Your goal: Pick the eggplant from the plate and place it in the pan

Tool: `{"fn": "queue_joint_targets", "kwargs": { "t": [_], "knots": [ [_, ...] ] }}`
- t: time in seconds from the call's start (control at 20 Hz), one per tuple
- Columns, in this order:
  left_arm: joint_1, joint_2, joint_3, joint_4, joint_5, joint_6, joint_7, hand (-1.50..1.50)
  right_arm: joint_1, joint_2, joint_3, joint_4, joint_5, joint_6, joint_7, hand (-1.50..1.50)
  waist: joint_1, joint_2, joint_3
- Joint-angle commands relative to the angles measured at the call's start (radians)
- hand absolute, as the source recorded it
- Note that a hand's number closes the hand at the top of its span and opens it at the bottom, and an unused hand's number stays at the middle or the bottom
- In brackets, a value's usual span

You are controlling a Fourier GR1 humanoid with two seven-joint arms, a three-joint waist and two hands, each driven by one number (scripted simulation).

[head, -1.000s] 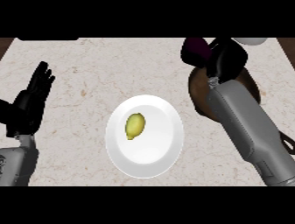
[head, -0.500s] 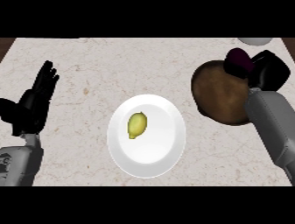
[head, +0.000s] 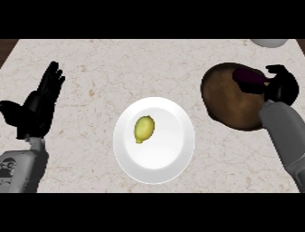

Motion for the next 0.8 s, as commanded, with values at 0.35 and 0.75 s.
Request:
{"fn": "queue_joint_targets", "kwargs": {
  "t": [0.35, 0.75],
  "knots": [
    [-0.008, 0.011, 0.014, -0.002, -0.005, -0.003, 0.013, 0.00, 0.014, 0.012, -0.201, 0.062, -0.258, -0.002, -0.482, -1.50, -0.007, -0.006, -0.002],
    [0.018, -0.021, 0.007, 0.035, -0.036, 0.030, -0.024, 0.00, 0.238, 0.183, -0.265, -0.283, -0.464, -0.007, -0.695, -1.50, -0.051, -0.020, -0.005]
  ]
}}
